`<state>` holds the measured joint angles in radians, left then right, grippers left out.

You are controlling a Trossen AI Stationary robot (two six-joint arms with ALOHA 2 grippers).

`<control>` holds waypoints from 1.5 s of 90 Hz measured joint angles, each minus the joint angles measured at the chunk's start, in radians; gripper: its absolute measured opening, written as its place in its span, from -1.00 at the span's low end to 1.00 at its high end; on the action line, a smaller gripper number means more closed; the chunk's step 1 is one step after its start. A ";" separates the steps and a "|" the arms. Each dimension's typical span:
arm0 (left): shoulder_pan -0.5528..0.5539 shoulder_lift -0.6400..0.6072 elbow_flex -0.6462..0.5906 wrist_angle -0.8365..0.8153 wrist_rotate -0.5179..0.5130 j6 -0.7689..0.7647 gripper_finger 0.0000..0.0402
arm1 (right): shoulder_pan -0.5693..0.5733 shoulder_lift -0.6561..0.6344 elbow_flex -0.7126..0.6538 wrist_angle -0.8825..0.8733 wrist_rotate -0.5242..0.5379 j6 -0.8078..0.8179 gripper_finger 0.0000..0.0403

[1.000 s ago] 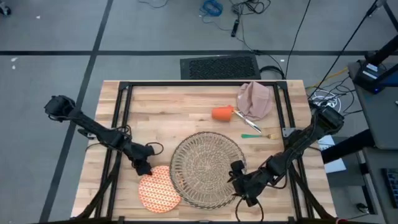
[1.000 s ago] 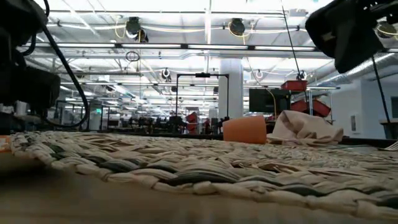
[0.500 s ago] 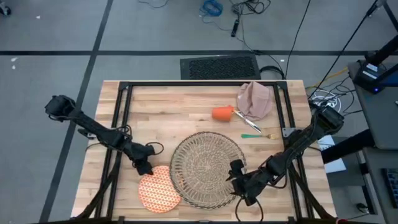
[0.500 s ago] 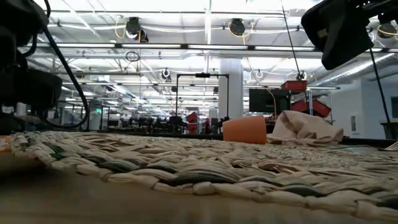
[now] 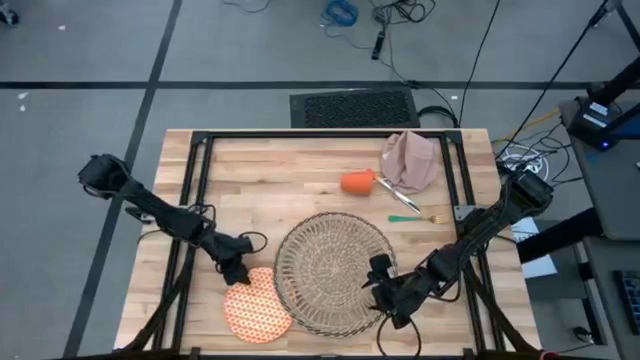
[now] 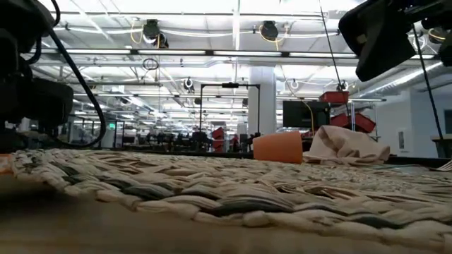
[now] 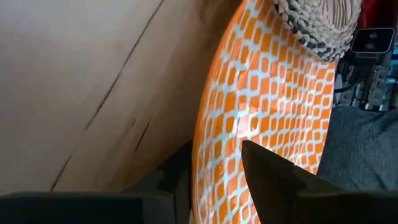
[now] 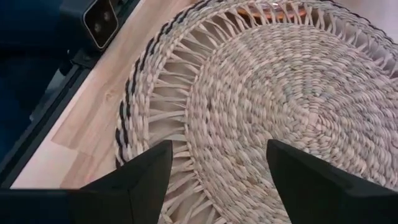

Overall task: Set table place
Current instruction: Put the orange plate on the brown mat

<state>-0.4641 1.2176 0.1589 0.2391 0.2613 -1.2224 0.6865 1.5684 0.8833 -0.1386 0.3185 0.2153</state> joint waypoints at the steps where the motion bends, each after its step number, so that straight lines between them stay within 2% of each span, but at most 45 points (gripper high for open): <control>1: -0.001 0.001 0.000 0.000 -0.001 0.000 -0.46 | 0.000 0.000 0.000 0.000 0.001 0.000 0.24; 8: -0.004 0.002 0.001 -0.002 -0.007 0.008 -0.56 | 0.000 0.000 0.000 0.000 0.016 0.000 0.24; 18: -0.005 0.003 0.001 -0.008 -0.012 0.025 -0.86 | 0.000 0.000 0.000 0.000 0.024 0.000 0.24; 23: -0.004 0.003 0.000 0.008 -0.019 0.049 -0.93 | 0.000 0.000 0.000 0.000 0.025 -0.003 0.24; 59: -0.004 -0.002 0.002 -0.054 -0.029 0.085 -0.98 | 0.000 0.000 0.000 0.000 0.030 -0.004 0.24; 76: -0.001 -0.058 0.002 -0.163 -0.036 0.090 -0.98 | 0.000 0.000 0.000 0.000 0.049 -0.007 0.24; 93: -0.001 -0.152 0.000 -0.263 -0.156 0.098 -0.98 | 0.000 0.003 0.000 -0.001 0.050 -0.016 0.24; 135: 0.000 -0.417 -0.008 -0.489 -0.368 0.089 -1.00 | 0.000 0.004 0.000 0.000 0.073 -0.019 0.24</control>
<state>-0.4644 0.8005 0.1513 -0.2495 -0.1070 -1.1336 0.6868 1.5723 0.8829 -0.1382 0.3920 0.1964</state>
